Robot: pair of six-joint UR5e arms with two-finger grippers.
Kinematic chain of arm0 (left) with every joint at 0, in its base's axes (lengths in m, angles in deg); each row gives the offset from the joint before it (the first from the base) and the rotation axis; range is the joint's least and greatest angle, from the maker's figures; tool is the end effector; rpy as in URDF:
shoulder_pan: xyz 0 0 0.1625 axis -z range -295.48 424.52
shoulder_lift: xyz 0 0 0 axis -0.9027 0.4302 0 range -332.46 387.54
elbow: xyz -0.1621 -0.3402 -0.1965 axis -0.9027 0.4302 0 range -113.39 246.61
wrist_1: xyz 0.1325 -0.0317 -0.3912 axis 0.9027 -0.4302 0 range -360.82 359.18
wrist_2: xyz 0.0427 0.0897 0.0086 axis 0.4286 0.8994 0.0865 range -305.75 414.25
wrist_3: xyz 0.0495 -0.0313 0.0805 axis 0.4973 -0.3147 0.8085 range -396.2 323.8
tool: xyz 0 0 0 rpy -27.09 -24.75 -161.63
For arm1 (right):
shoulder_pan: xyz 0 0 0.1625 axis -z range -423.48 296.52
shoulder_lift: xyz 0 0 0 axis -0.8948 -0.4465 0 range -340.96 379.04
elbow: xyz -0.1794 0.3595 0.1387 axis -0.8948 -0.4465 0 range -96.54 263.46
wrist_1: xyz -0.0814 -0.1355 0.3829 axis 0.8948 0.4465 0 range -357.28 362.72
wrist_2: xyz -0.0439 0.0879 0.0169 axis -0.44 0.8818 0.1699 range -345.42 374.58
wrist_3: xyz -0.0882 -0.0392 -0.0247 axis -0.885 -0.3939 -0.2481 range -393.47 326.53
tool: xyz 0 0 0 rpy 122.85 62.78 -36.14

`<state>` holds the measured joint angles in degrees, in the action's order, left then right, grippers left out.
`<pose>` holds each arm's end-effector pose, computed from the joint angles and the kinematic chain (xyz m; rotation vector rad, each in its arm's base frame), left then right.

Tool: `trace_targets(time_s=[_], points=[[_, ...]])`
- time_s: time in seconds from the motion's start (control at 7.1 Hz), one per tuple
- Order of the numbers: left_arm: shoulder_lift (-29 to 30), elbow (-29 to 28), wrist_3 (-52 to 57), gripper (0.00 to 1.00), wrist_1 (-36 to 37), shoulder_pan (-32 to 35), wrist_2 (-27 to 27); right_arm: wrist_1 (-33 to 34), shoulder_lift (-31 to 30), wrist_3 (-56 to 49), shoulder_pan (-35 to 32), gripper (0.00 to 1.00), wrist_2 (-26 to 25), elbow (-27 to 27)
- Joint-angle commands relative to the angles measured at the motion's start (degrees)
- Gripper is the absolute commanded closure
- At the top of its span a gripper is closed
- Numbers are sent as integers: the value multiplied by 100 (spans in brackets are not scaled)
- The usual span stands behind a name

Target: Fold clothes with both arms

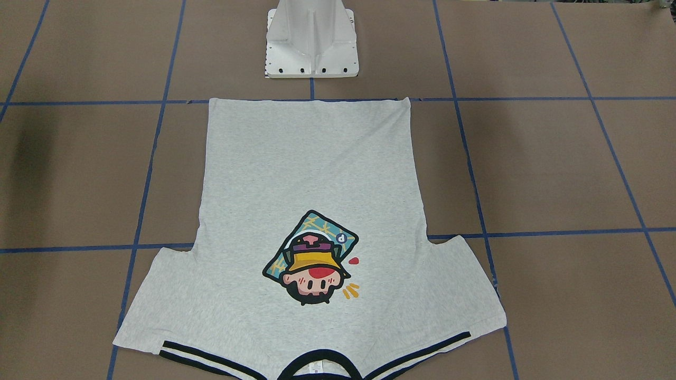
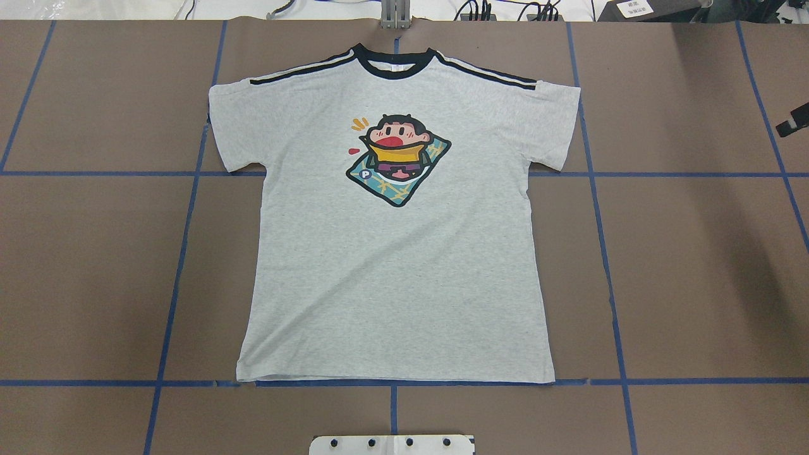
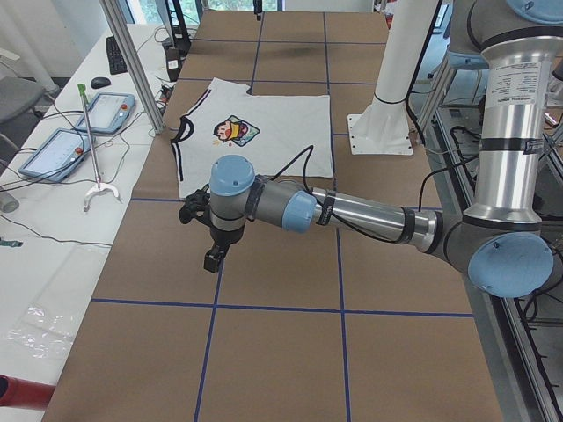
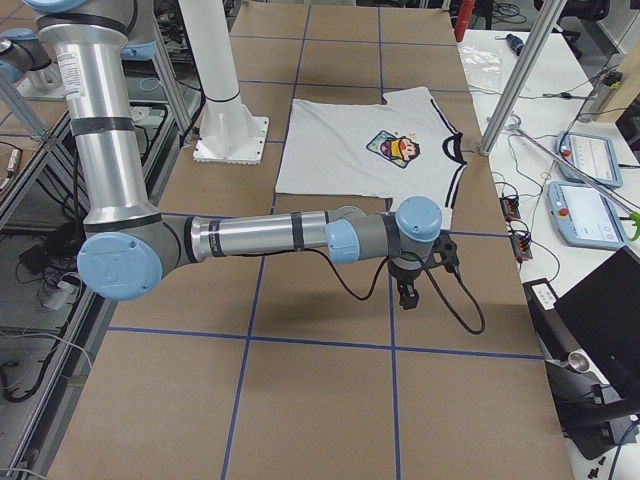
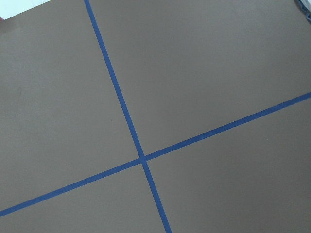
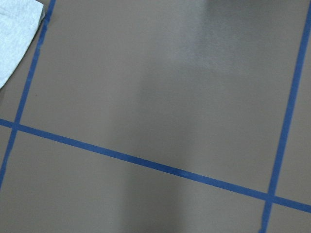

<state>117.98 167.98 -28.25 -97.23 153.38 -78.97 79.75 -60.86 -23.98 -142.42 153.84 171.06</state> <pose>-0.0550 -0.5058 0.5449 0.3476 0.7304 0.2698 -0.0544 -0.5798 0.5540 0.1810 -0.8971 -0.1806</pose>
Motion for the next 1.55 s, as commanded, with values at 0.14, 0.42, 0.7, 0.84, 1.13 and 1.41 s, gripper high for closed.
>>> trace_targets(time_s=[0.14, 0.42, 0.7, 0.84, 1.13, 1.41], points=[[-9, 41, -3, 0, 9, 9, -29, -1605, 1482, 2369, 756, 2, -170, -1668], [-70, 154, -21, 0, 18, 9, -29, -2758, 1941, 4313, 1666, 2, -1839, -2001], [-106, 251, -21, 0, 18, 9, -38, -3663, 2729, 6188, 2355, 3, -3451, -3223], [-210, 382, -21, 0, 26, 9, -38, -4034, 2830, 6458, 2375, 5, -3553, -3632], [-307, 480, -21, 0, 26, 9, -38, -4037, 3005, 6487, 2392, 13, -3738, -4020], [-325, 481, -21, 0, 26, 9, -47, -4037, 3015, 6487, 2401, 35, -3739, -4058]])
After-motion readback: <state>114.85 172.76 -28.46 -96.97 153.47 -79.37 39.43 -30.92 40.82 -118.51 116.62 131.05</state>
